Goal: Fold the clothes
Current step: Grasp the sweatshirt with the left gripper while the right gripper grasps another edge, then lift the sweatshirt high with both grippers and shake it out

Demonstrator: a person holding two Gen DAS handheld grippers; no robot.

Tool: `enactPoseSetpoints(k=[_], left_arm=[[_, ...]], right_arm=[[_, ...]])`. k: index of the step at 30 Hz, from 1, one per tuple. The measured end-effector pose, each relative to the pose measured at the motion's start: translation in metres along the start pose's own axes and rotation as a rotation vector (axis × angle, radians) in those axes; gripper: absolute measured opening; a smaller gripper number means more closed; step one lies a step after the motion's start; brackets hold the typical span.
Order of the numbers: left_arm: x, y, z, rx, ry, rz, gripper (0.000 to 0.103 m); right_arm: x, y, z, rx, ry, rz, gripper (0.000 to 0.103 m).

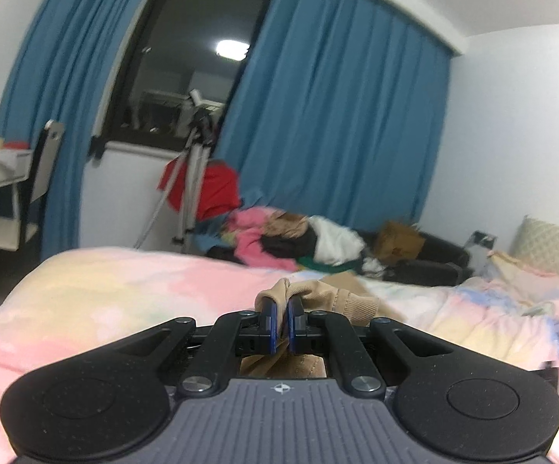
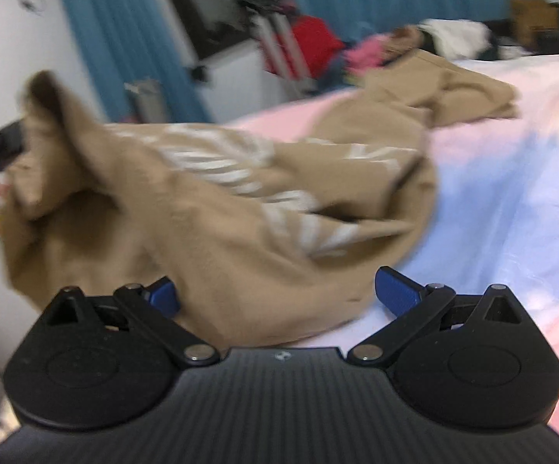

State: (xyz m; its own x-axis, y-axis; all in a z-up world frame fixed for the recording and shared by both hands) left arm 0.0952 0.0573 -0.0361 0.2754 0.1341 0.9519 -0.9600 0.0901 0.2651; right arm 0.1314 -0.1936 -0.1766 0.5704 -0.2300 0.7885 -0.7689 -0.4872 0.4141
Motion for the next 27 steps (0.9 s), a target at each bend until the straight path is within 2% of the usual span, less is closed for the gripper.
enactPoseSetpoints(k=[5, 9, 11, 13, 15, 17, 19, 21, 24, 26, 27], left_arm=[[0.001, -0.016, -0.013, -0.008, 0.061, -0.039, 0.006], [0.003, -0.019, -0.014, -0.038, 0.076, -0.046, 0.006], [0.004, -0.018, -0.014, -0.06, 0.08, -0.05, 0.006], [0.005, -0.016, -0.012, -0.087, 0.076, -0.05, 0.006], [0.005, -0.015, -0.009, -0.088, 0.058, -0.051, 0.006], [0.003, -0.02, -0.01, -0.07, 0.051, -0.069, 0.006], [-0.006, -0.025, -0.011, -0.053, 0.038, -0.108, 0.006], [-0.015, -0.03, -0.01, -0.035, 0.007, -0.14, 0.007], [-0.025, -0.035, -0.007, -0.013, -0.049, -0.176, 0.012], [-0.029, -0.034, -0.004, -0.003, -0.089, -0.194, 0.017], [-0.029, -0.032, -0.001, 0.001, -0.111, -0.196, 0.024]], right_arm=[[0.005, 0.017, 0.03, -0.107, -0.066, 0.025, 0.103], [0.01, 0.031, 0.04, -0.129, -0.085, 0.056, 0.103], [0.006, 0.026, 0.041, -0.106, -0.099, 0.025, 0.103], [0.0, 0.005, 0.044, -0.063, -0.132, -0.049, 0.103], [-0.005, -0.01, 0.045, -0.047, -0.127, -0.09, 0.103], [-0.001, -0.015, 0.043, -0.071, -0.065, -0.065, 0.081], [0.01, -0.008, 0.039, -0.099, 0.008, 0.006, 0.044], [0.021, 0.005, 0.034, -0.119, 0.064, 0.092, 0.026], [0.035, 0.025, 0.027, -0.093, 0.078, 0.186, 0.013], [0.042, 0.034, 0.021, -0.074, 0.109, 0.221, 0.011], [0.045, 0.038, 0.018, -0.073, 0.13, 0.232, 0.01]])
Point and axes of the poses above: each gripper's, at about its wrist camera, not at the fingertips, and y roughly against the way its jaws point, z to its right, x to its top, the point moved 7 cm from there along -y, roughly the way its jaws point, and after that the axes turned 15 degrees about x, right-handed, at the moved point
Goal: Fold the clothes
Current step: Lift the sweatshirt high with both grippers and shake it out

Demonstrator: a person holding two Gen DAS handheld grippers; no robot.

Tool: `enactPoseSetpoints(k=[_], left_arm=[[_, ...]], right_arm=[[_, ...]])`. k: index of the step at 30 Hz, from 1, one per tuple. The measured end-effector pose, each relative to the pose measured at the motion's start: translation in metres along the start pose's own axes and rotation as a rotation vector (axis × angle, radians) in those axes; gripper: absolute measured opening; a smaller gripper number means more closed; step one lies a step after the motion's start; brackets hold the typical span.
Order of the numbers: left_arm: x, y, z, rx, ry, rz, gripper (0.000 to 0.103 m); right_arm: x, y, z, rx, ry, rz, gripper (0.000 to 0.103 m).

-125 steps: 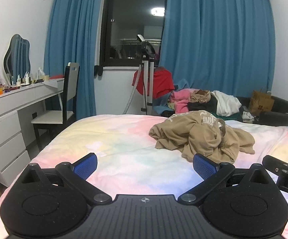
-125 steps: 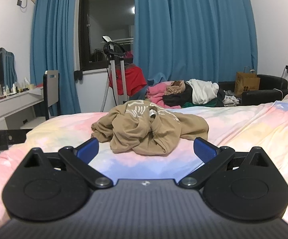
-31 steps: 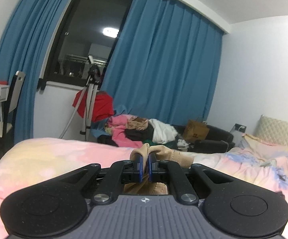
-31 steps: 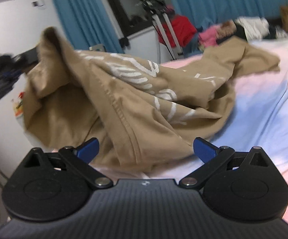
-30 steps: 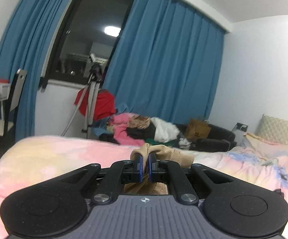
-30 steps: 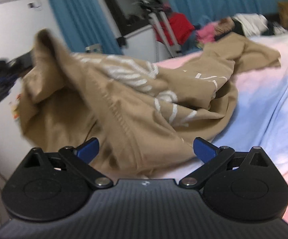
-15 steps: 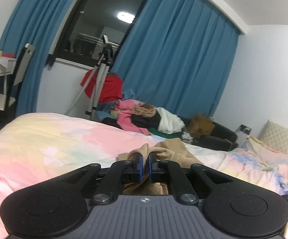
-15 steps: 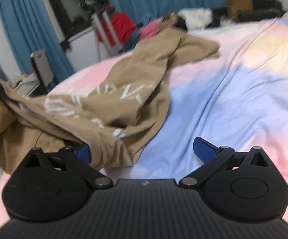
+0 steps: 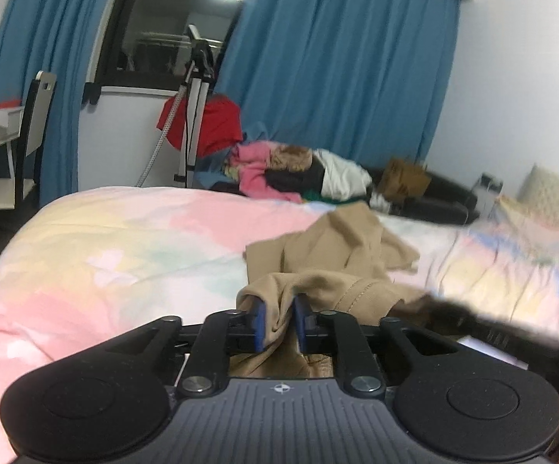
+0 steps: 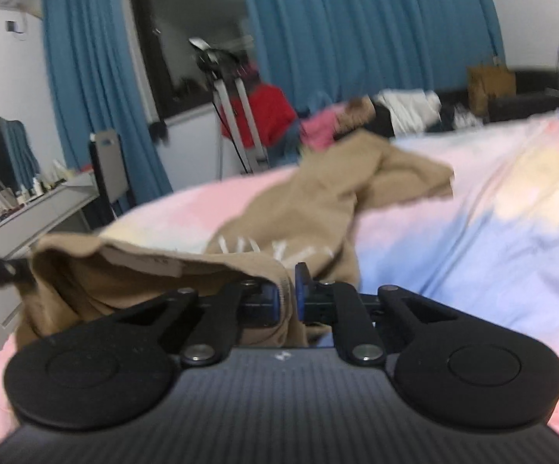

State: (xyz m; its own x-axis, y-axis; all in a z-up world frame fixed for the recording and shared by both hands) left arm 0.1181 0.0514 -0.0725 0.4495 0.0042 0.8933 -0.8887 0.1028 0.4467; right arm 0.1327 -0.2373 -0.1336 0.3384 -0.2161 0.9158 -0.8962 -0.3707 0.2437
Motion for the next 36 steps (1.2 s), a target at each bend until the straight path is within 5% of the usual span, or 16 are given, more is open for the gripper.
enactPoseSetpoints(k=[3, 11, 16, 19, 20, 24, 26, 31, 36], left_arm=[[-0.002, 0.014, 0.013, 0.002, -0.085, 0.008, 0.045], [-0.014, 0.06, 0.065, -0.042, -0.331, 0.123, 0.076], [-0.034, 0.069, 0.102, -0.12, -0.438, 0.16, 0.081], [-0.049, 0.06, 0.12, -0.094, -0.499, 0.152, 0.082], [-0.055, 0.055, 0.125, -0.064, -0.518, 0.15, 0.085], [-0.075, 0.019, 0.13, 0.283, -0.545, 0.129, 0.09], [-0.081, 0.002, 0.123, 0.361, -0.506, 0.079, 0.09], [-0.071, -0.002, 0.114, 0.515, -0.474, 0.175, 0.09], [-0.031, 0.045, 0.109, 0.501, -0.286, 0.363, 0.093]], right_arm=[[0.007, 0.008, -0.003, 0.018, 0.025, 0.023, 0.01], [0.016, 0.013, -0.004, 0.078, -0.016, 0.025, 0.01], [0.015, 0.011, -0.004, 0.11, -0.045, 0.017, 0.01], [0.015, 0.011, -0.002, 0.125, -0.073, 0.013, 0.01], [0.015, 0.011, -0.001, 0.13, -0.082, 0.012, 0.01], [0.014, 0.011, 0.003, 0.132, -0.106, 0.008, 0.01], [0.013, 0.011, 0.003, 0.13, -0.112, 0.005, 0.01], [0.007, 0.01, 0.002, 0.115, -0.11, -0.015, 0.01], [-0.004, 0.003, 0.008, 0.087, -0.122, -0.066, 0.012]])
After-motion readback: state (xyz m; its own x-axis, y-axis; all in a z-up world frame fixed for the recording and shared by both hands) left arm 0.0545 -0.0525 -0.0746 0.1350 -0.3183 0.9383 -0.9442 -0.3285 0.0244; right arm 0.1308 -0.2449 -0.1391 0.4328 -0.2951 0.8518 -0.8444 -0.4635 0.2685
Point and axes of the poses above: each gripper's, at about its wrist camera, not at the fingertips, and y roughly against the way its jaws point, z to its right, x to its top, the point moved 7 cm from there along -y, roughly the way its jaws point, and after that the axes turned 15 degrees about x, right-handed, at the moved point
